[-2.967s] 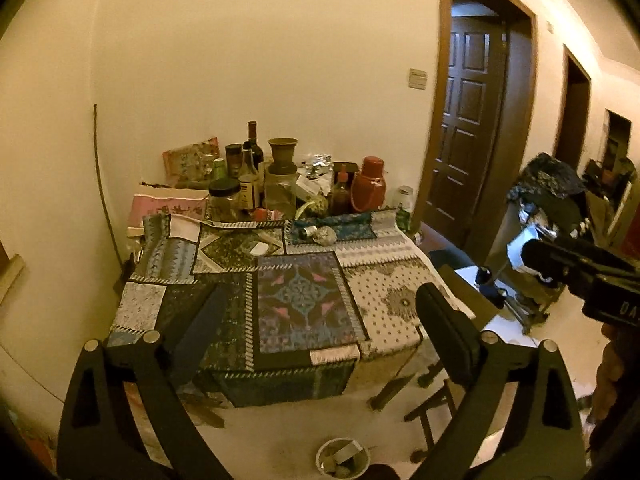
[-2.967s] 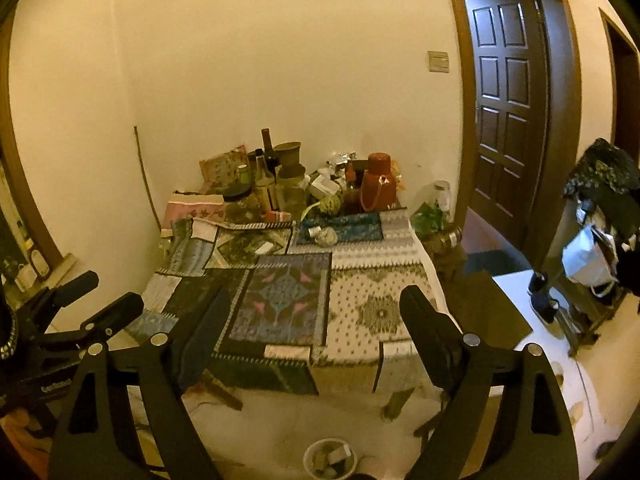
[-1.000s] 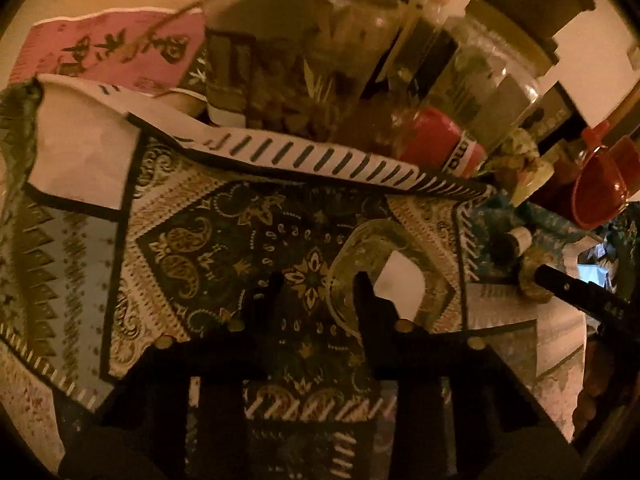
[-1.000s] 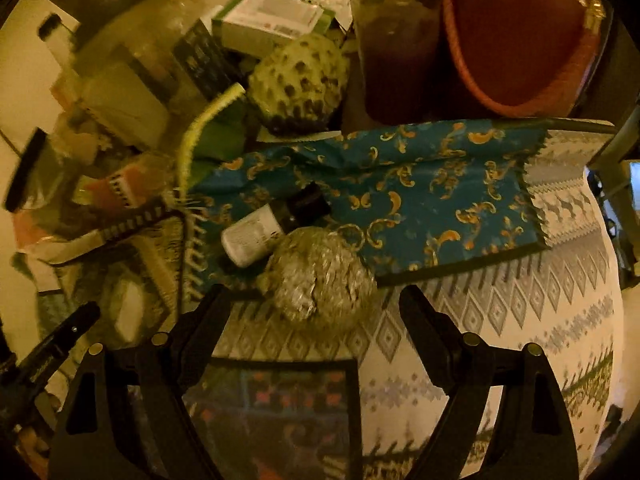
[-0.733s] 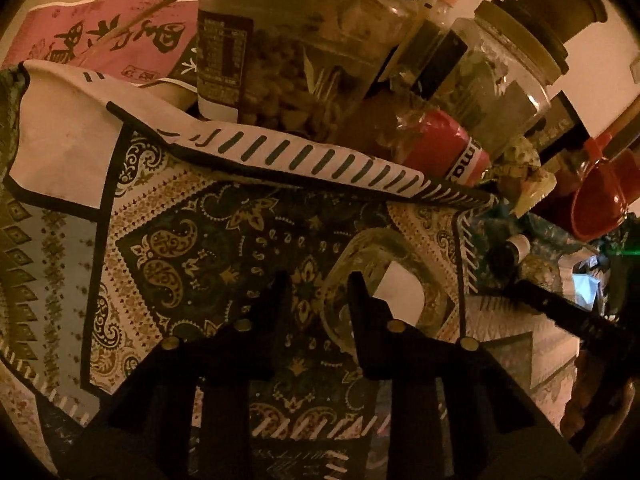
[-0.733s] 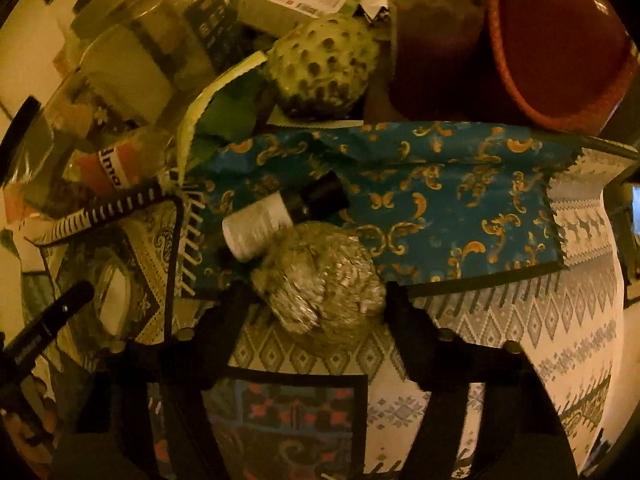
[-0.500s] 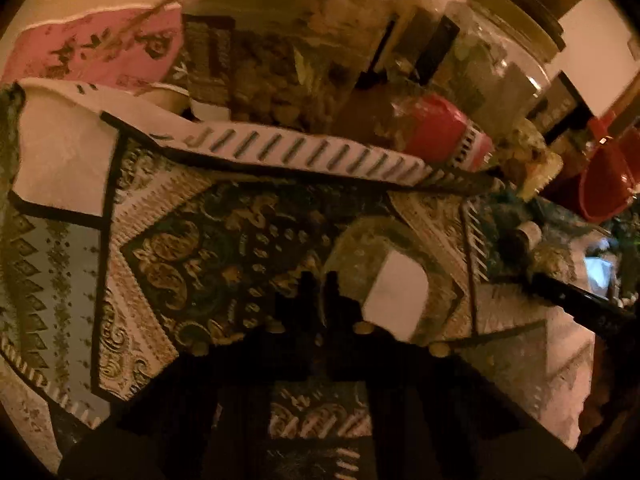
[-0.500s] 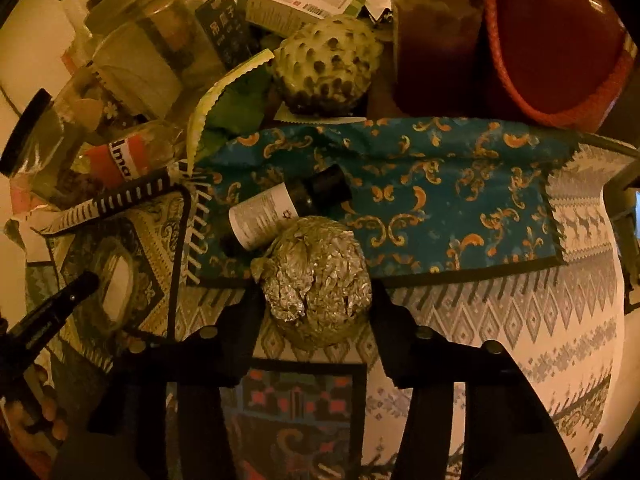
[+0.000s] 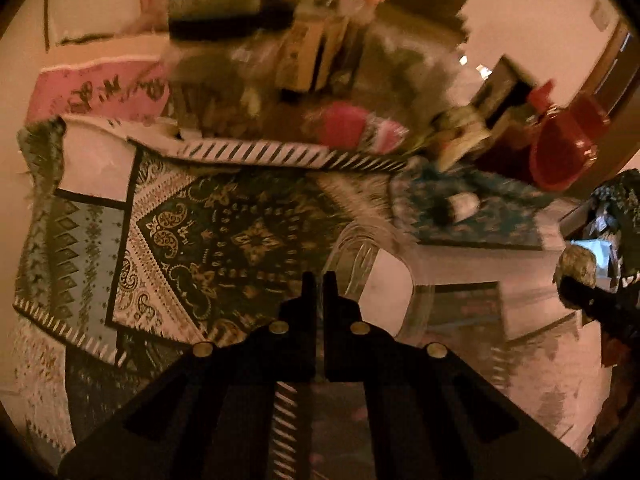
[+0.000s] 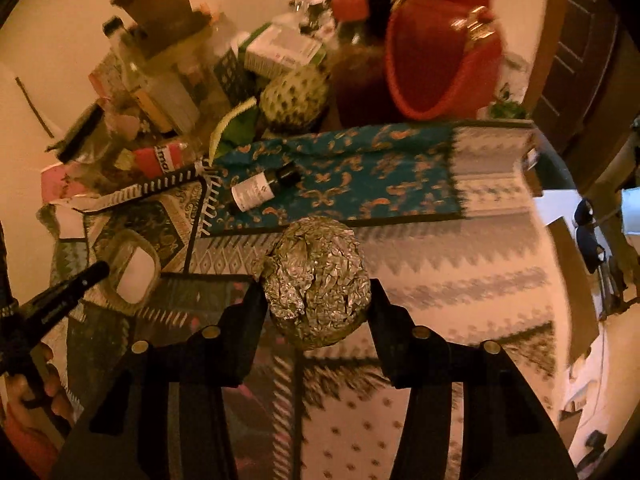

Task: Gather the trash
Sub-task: 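Lift the foil ball and clear container up off the table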

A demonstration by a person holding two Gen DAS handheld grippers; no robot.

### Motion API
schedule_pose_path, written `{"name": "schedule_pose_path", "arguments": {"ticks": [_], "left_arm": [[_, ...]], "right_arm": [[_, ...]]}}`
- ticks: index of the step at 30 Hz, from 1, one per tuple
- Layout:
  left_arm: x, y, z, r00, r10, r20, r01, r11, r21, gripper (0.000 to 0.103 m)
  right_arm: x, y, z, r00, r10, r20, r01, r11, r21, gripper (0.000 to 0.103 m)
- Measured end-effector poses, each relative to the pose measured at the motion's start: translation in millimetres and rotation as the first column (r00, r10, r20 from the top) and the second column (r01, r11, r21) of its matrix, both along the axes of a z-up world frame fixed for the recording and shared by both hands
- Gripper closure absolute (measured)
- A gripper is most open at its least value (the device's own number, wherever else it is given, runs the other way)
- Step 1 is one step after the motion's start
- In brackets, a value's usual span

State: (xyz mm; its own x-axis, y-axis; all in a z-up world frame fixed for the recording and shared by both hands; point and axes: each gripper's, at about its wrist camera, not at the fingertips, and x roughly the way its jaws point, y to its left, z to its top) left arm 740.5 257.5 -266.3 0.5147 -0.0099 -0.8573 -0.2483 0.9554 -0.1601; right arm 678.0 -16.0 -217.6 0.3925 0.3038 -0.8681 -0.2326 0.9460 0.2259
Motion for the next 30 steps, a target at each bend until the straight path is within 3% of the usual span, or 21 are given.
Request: {"name": "schedule_pose_path", "arguments": {"ticks": [6,13,18,30], "left_arm": [[-27,-34,64,0.991,-0.014,0.13,0.009,0.999,0.045,0.102],[-85,-95,137,0.954,0.009,0.299,-0.024,0.999,0.047,0.102],[-132,-130,165,0.934,0.024,0.357,-0.044,0.998,0.049,0.102],[-218,-172,201,0.907,0.012,0.421,-0.046,0.996,0.07,0.102]], "right_arm": [[-18,-43,47,0.993,0.011,0.114,-0.012,1.0,0.006,0.057],[-59,-82,96,0.965,0.059,0.257,-0.072,0.996,0.044,0.057],[-91,-101,116,0.939,0.102,0.329,-0.13,0.989,0.064,0.057],[-163,-120,140,0.919,0.133,0.371,-0.194,0.972,0.132,0.057]]}}
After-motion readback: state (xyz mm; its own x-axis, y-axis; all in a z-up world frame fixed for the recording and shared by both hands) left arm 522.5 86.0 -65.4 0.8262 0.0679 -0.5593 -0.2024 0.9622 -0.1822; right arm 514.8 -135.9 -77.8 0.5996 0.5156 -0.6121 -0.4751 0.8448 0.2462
